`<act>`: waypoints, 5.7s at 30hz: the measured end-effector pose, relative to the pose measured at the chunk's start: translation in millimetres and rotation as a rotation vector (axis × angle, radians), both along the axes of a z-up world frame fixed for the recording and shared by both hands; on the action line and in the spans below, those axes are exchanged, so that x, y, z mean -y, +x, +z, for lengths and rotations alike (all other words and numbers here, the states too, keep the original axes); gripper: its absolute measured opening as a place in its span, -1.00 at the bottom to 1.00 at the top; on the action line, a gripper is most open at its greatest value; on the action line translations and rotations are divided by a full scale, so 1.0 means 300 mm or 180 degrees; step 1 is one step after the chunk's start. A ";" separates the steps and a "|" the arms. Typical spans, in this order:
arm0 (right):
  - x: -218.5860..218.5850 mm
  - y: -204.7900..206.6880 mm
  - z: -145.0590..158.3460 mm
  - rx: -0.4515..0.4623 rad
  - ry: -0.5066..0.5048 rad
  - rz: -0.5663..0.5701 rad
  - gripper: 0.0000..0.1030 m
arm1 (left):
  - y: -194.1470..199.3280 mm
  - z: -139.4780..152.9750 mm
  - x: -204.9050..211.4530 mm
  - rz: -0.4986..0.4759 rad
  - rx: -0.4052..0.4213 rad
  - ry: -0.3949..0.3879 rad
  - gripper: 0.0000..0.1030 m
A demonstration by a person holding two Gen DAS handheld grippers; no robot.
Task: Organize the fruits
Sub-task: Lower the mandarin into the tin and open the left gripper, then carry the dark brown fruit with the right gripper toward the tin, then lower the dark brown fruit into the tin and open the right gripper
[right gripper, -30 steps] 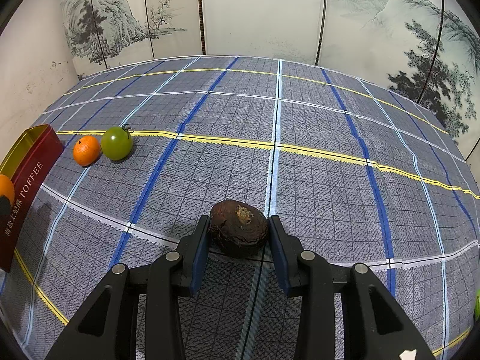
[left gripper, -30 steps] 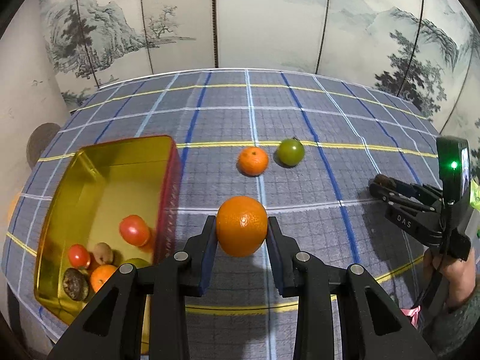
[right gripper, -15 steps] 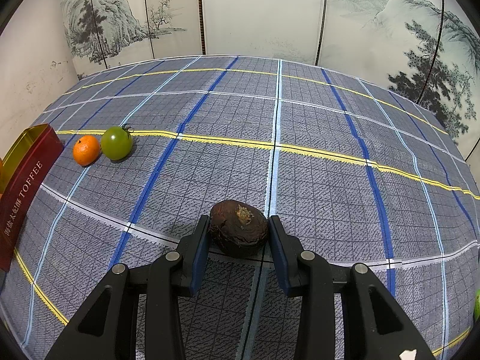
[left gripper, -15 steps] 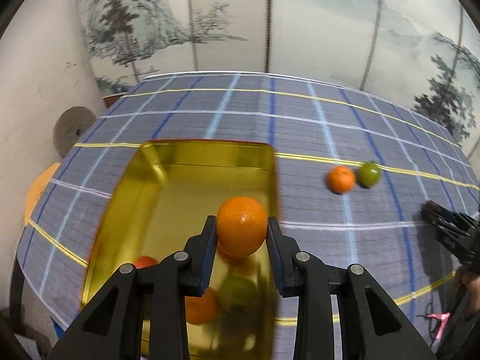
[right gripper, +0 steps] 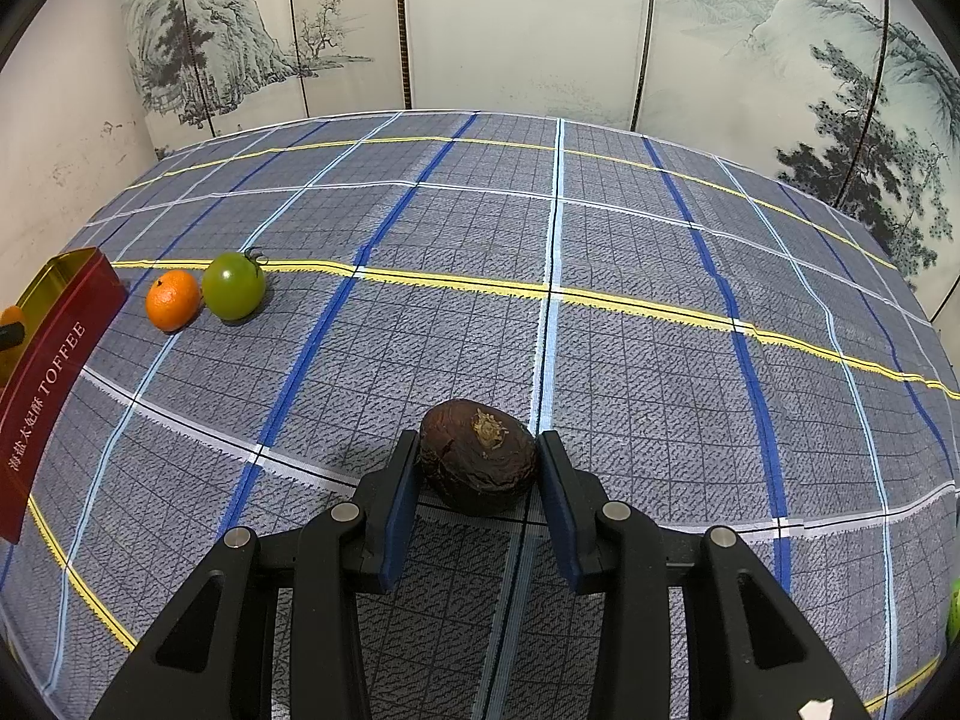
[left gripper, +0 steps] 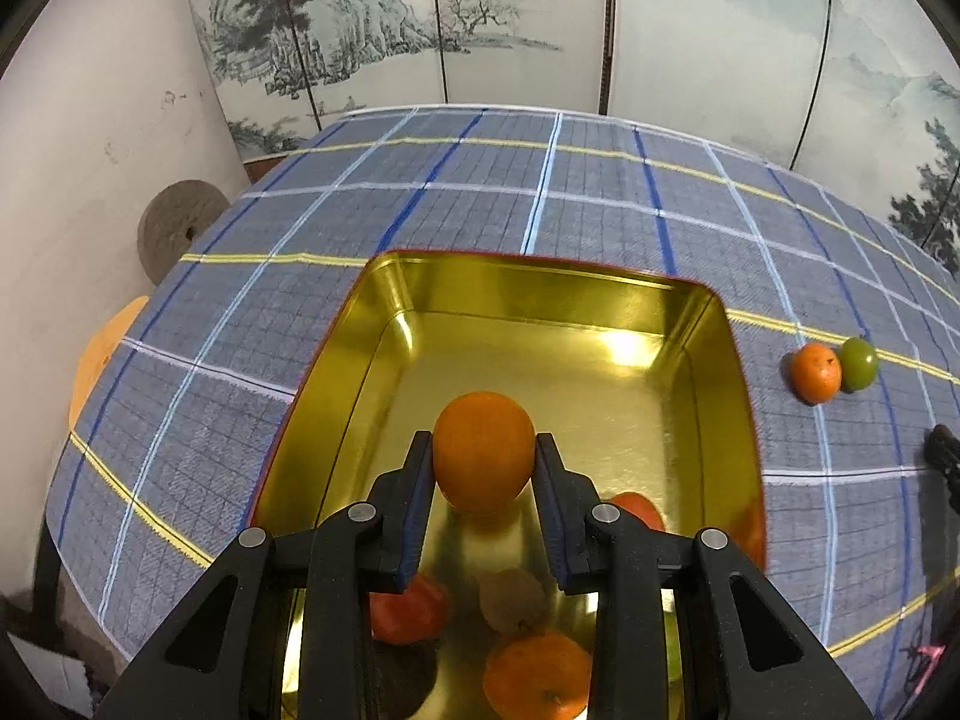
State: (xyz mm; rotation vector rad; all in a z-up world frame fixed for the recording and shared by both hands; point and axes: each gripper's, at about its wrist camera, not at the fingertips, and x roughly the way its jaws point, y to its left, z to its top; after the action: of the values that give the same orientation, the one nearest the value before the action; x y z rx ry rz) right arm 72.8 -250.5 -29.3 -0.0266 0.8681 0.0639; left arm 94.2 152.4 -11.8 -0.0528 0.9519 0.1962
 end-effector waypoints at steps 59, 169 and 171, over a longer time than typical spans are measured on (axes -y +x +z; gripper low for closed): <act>0.000 -0.001 0.000 -0.0001 -0.0006 0.0004 -0.28 | 0.003 -0.030 -0.045 -0.0013 -0.0130 0.0128 -0.03; -1.009 -0.107 0.103 0.0008 0.0098 0.2189 -0.28 | -0.473 0.097 -0.200 0.0749 0.0220 -0.0210 0.25; -1.009 -0.107 0.105 0.0005 0.0113 0.2194 -0.28 | -0.471 0.100 -0.199 0.0747 0.0225 -0.0215 0.25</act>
State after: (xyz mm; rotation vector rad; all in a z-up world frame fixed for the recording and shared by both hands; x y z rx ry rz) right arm 40.6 52.1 2.2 -0.2922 0.8238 0.7238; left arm -47.0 211.9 18.3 -0.2329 0.8806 0.3765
